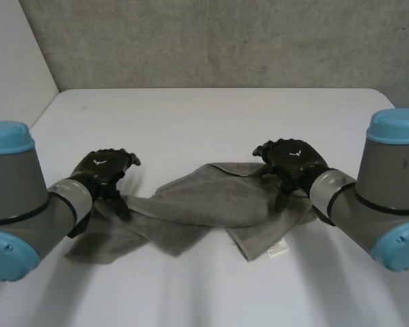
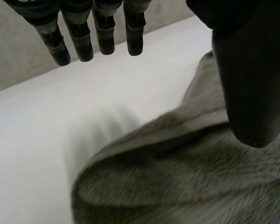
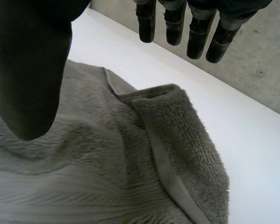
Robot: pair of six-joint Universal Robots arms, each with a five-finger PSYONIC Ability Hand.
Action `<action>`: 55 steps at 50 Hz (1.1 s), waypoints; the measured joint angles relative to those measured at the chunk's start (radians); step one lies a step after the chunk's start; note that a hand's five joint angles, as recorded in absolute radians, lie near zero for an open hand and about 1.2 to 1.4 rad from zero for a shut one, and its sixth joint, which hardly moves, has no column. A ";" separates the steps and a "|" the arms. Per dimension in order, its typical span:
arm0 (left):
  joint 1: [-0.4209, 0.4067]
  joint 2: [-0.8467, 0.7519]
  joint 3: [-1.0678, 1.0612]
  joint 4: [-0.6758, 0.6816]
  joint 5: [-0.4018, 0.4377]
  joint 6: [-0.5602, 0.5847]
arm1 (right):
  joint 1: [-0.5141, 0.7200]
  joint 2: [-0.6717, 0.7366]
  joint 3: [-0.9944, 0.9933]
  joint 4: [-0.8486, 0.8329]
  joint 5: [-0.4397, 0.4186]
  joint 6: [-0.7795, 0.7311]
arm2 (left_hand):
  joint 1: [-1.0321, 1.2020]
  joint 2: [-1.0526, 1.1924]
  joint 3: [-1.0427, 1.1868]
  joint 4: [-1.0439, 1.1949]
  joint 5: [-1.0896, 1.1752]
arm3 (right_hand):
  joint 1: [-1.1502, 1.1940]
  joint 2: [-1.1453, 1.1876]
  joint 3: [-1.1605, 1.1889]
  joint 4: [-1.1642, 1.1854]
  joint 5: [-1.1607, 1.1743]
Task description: Fold the towel.
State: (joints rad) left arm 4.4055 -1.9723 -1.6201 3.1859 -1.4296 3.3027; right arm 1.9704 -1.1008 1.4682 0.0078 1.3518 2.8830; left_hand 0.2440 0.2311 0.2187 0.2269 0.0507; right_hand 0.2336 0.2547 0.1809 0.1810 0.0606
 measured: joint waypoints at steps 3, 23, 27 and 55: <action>-0.027 0.005 -0.007 0.030 -0.002 0.003 | -0.004 -0.029 0.033 -0.011 -0.022 -0.005 | 0.007 0.008 0.000 0.000 0.012 | 0.000 0.000 0.000 0.000 0.000; -0.045 -0.115 0.044 0.043 -0.011 0.016 | -0.032 0.209 -0.178 -0.058 -0.003 -0.027 | 0.804 0.812 0.000 0.000 0.817 | 0.665 0.669 0.000 0.000 0.690; -0.045 -0.117 0.059 0.044 -0.012 0.015 | -0.032 0.234 -0.225 -0.058 -0.016 -0.031 | 1.018 1.036 0.000 0.000 1.050 | 0.999 0.988 0.000 0.000 1.009; -0.034 0.369 0.140 0.248 0.021 -0.141 | -0.140 -0.245 -0.195 -0.529 -0.157 0.288 | 1.025 1.077 0.000 0.000 1.083 | 1.075 1.024 0.000 0.000 1.092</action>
State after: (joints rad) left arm 4.3710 -1.6036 -1.4797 3.4343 -1.4087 3.1612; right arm 1.8307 -1.3458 1.2737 -0.5213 1.1944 3.1707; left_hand 1.2692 1.3084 0.2187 0.2269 1.1338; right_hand 1.3082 1.2792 0.1810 0.1810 1.1523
